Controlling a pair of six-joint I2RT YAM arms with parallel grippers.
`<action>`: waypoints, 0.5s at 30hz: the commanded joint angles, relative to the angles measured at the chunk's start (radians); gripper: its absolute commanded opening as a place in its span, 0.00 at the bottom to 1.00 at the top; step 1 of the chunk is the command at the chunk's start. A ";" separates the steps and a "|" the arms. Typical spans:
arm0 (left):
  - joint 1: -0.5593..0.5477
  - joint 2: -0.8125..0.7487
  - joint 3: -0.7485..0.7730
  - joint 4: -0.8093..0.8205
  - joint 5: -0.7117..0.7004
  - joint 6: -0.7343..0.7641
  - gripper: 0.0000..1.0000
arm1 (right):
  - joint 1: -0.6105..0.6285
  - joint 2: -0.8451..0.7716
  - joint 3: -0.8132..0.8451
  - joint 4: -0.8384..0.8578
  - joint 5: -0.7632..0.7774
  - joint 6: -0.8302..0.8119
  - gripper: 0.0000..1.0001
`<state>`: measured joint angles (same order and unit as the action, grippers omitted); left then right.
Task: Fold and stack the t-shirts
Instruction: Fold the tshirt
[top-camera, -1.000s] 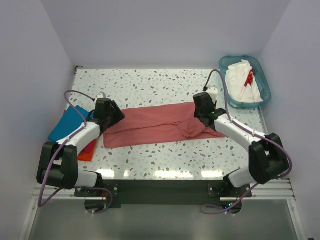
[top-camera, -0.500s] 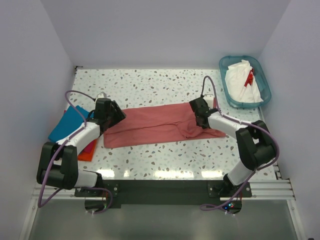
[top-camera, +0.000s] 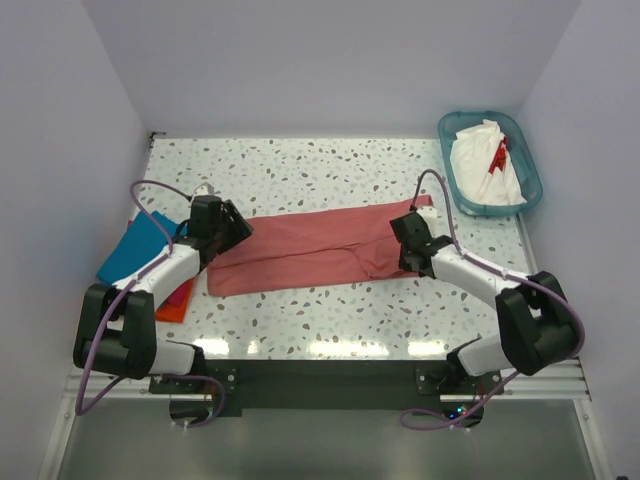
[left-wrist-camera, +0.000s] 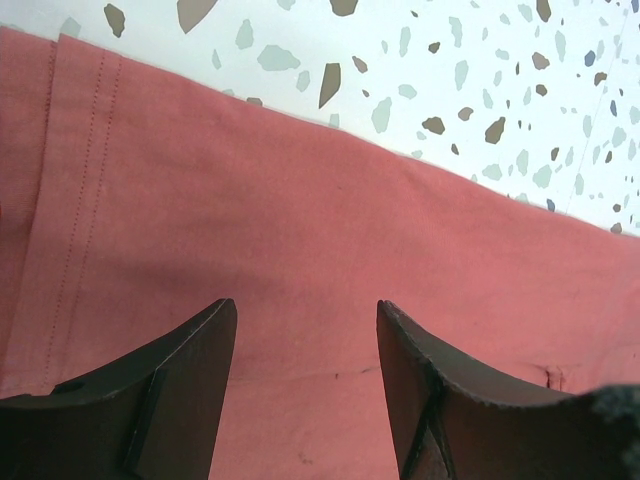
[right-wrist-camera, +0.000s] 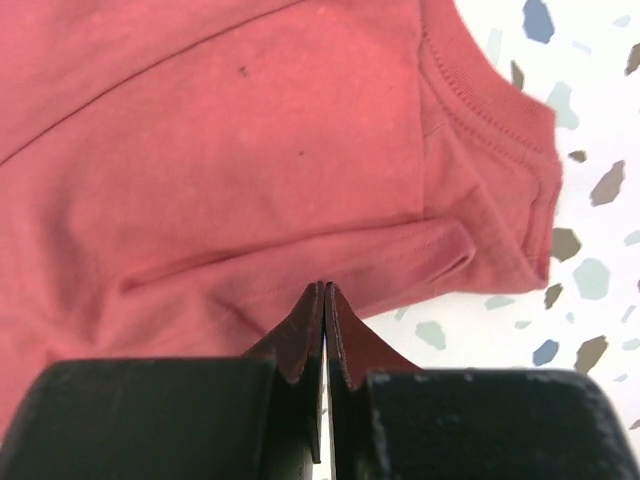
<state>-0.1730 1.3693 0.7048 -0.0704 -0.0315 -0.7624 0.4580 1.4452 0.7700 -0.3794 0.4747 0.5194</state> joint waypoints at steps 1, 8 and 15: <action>-0.006 -0.024 -0.010 0.044 0.007 0.026 0.63 | 0.018 -0.078 -0.035 -0.003 -0.062 0.050 0.00; -0.006 -0.019 -0.004 0.047 0.016 0.034 0.64 | 0.022 -0.235 -0.086 -0.036 -0.082 0.099 0.08; -0.031 0.042 0.051 0.021 0.025 0.057 0.66 | -0.071 -0.062 0.136 -0.009 -0.008 0.030 0.31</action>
<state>-0.1860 1.3838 0.7090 -0.0692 -0.0193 -0.7422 0.4477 1.2976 0.7837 -0.4232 0.4282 0.5743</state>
